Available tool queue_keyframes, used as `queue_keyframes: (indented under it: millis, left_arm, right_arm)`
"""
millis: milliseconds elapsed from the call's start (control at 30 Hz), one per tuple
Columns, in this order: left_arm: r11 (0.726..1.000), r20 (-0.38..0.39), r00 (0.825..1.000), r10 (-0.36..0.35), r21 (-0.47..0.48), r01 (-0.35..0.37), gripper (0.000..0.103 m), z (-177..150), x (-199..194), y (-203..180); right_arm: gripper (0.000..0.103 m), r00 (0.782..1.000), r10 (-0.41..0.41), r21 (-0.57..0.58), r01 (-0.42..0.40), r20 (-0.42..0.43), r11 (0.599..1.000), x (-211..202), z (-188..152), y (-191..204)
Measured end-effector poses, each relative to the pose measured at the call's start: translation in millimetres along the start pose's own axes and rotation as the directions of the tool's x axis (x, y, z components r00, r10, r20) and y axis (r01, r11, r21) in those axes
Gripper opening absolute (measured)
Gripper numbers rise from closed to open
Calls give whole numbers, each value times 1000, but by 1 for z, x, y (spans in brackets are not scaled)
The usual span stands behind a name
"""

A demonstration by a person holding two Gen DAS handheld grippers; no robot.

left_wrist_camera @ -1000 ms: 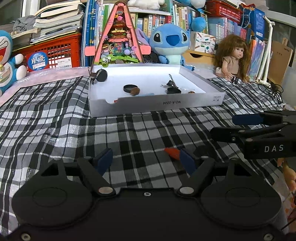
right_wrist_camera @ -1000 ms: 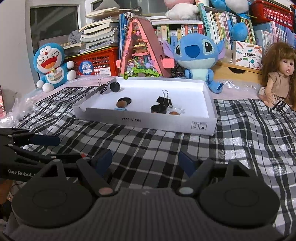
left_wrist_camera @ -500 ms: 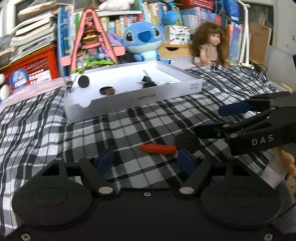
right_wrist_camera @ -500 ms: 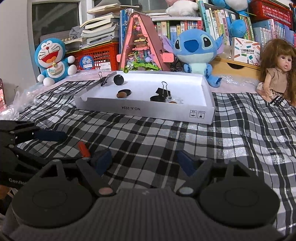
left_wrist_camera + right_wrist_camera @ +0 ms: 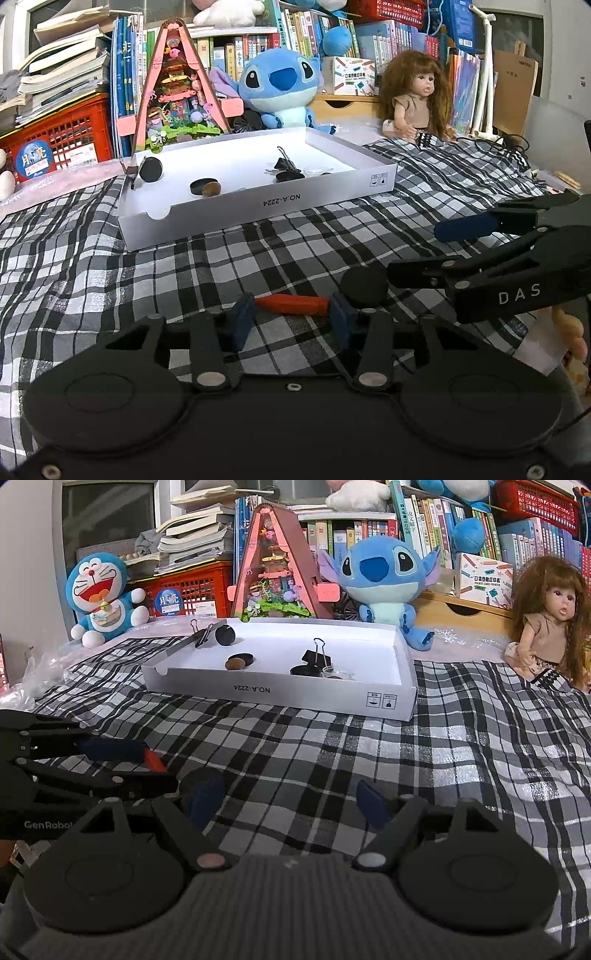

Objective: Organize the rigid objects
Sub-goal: 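Grasp the red stick with the left tool while the right tool grasps the black round lid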

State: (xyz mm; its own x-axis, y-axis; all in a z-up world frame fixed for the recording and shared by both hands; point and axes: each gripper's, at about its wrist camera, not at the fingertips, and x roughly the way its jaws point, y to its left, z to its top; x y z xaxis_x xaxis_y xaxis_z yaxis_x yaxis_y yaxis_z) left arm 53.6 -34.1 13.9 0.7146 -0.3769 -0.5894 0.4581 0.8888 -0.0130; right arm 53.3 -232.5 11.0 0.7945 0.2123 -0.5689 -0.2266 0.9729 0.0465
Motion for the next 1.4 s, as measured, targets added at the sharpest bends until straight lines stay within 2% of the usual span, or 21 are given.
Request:
queue_keyframes:
  millis: [667,1067,1233,1400]
  left_arm:
    - [996,3,998,59,-69,-59,42,-8,-14,25]
    - [994,5,998,68,-83,-67,42,-10,-15,27]
    - [993,7,998,70,-94,-69,42,-10,-15,28]
    - [993,7,998,70,-97,-69,42,-10,-16,28]
  right_arm:
    - [88,998,62,-34,-62,8,998,4,-8,30]
    - [88,999,33,-65,-31,34,997,11,-10,45]
    - [80,998,34,-79,-30,45,996,9,-12,49]
    - [65,997,42,-103,-36,58,994,7,-16,57]
